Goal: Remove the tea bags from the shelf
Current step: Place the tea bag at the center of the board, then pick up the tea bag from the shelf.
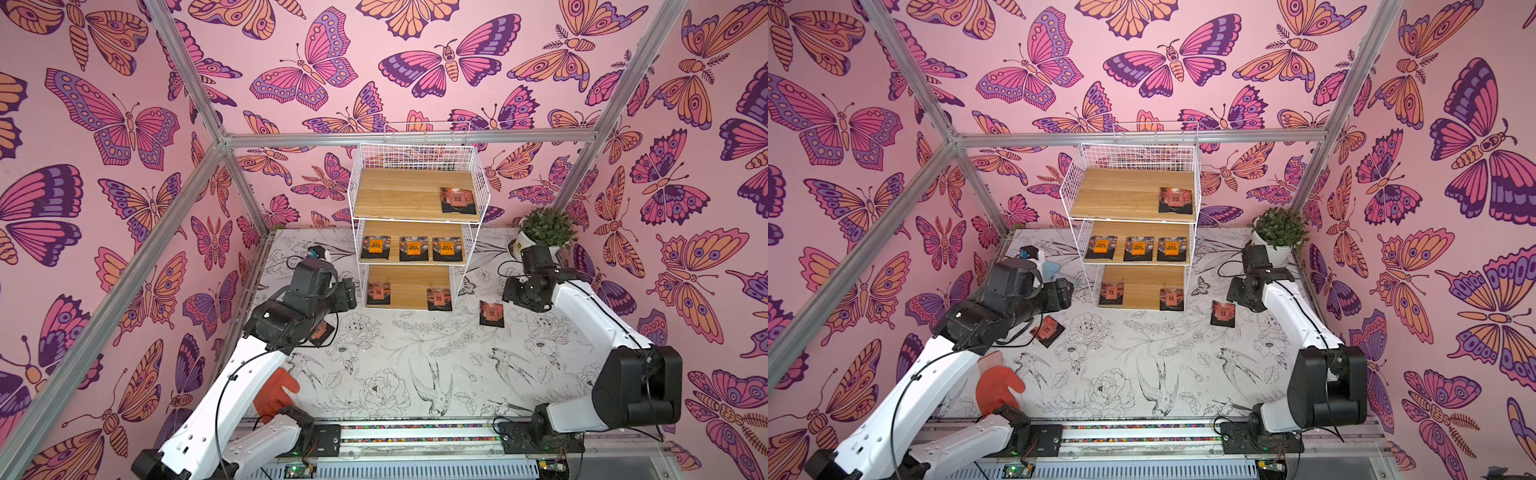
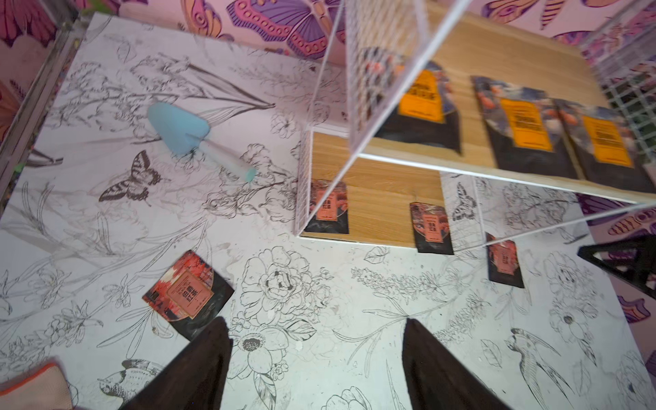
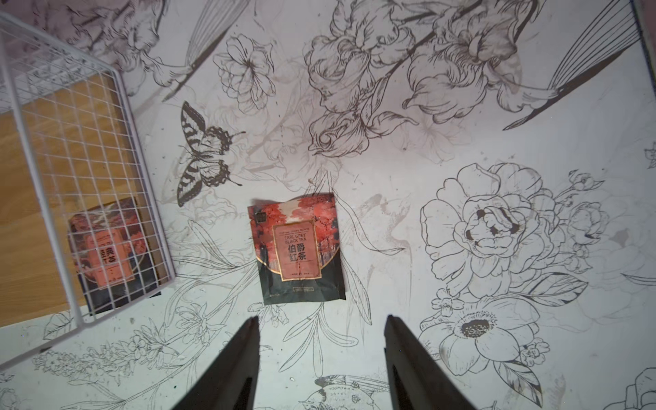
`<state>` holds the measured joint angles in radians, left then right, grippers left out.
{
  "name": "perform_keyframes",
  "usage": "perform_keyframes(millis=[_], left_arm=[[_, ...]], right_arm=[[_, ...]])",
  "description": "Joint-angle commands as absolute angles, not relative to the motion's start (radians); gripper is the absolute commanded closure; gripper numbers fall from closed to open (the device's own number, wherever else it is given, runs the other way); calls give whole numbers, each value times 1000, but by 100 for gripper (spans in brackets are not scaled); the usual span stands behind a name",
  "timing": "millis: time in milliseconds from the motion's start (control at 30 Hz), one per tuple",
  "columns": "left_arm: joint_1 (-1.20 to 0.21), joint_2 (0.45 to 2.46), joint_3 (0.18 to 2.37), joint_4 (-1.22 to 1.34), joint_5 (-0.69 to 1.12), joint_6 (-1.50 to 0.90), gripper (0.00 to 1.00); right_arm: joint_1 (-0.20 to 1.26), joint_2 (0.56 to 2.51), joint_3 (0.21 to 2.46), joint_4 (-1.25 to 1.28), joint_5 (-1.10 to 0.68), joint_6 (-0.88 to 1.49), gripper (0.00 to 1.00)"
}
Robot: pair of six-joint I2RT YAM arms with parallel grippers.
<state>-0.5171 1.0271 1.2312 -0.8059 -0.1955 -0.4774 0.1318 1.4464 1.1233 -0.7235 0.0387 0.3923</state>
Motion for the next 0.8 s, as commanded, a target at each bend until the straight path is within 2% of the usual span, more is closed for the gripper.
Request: perform_keyframes(millis=[0, 133, 333, 767], left_arm=[[-591, 1021, 1295, -891, -327, -468, 21], [-675, 1055, 1405, -949, -356, -475, 21], [-787, 1212, 1698, -1032, -380, -419, 20], [-804, 1712, 2376, -1071, -266, -244, 17]], right_arm=[[127, 1434, 1147, -764, 33, 385, 39], [127, 1438, 1162, -760, 22, 383, 39], [126, 1437, 1172, -737, 4, 395, 39], [127, 1417, 1202, -749, -4, 391, 38]])
